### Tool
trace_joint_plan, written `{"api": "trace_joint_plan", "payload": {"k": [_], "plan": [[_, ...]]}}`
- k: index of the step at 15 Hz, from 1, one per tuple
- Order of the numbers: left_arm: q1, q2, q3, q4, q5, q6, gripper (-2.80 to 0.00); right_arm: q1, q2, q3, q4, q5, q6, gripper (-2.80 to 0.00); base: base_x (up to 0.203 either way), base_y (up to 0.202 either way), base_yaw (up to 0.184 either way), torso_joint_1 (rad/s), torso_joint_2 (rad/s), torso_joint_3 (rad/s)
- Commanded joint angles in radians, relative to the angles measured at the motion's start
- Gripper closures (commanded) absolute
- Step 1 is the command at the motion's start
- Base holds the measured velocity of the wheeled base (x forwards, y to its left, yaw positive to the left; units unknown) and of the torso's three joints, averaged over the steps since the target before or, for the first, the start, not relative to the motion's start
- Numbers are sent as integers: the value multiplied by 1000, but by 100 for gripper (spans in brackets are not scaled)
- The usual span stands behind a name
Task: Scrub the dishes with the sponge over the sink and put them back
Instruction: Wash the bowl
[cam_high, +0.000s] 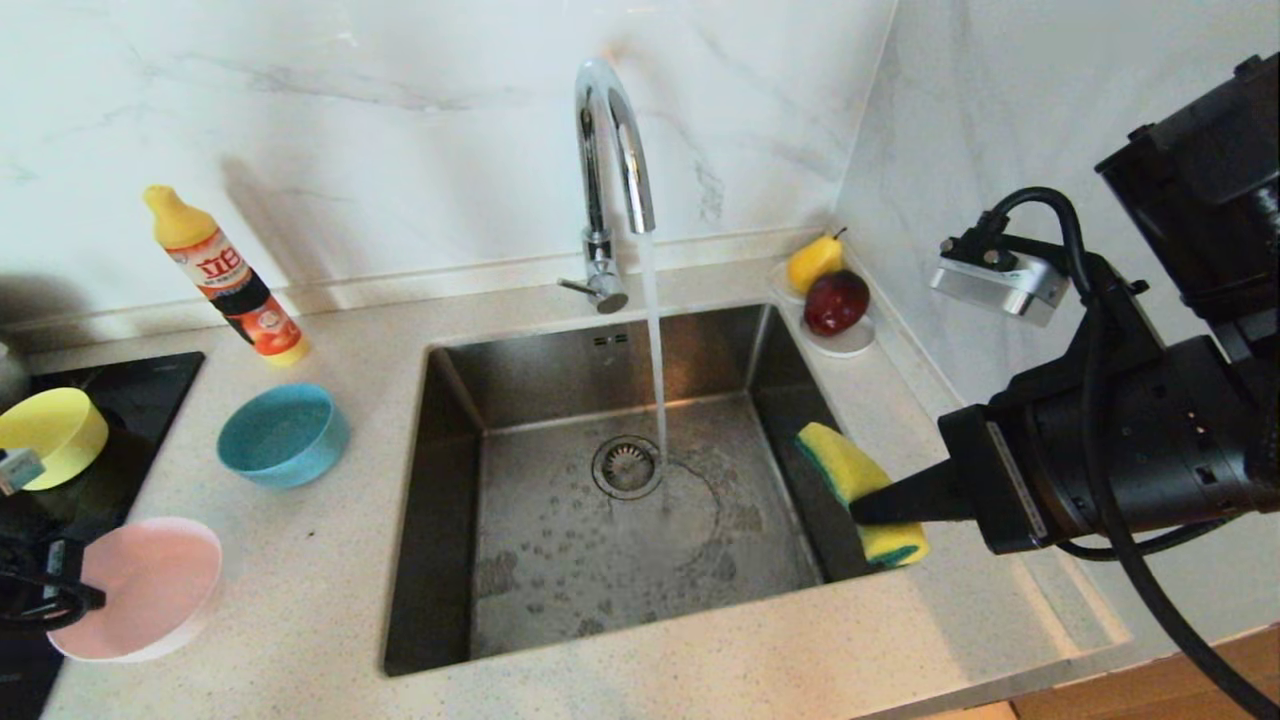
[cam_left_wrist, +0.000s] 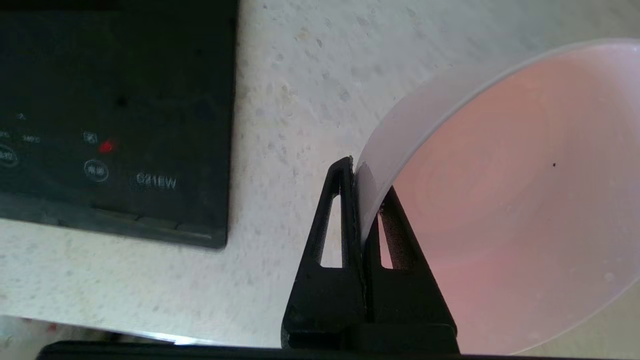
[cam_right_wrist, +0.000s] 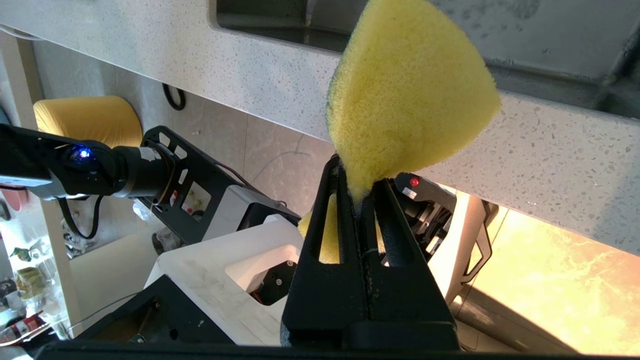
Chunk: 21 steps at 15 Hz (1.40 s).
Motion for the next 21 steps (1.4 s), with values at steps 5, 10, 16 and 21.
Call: {"api": "trace_joint_plan", "payload": {"k": [5,10,16,21], "plan": [[68,-144,-192,327,-208,120,0,1,4,1,3,2,2,0,0,0,0,0,0,0],[-56,-239,-393,544,-351,-22,0,1,4,-1,4,1,1,0,0,0,0,0,0,0],[-457,-159,-527,465,-139,-336,0,1,2,0,4,0,1,0,0,0,0,0,0,0],[-776,10,-533,331,99,-536,0,1,13,-3,2,0,-1,0,0,0,0,0,0,0]]}}
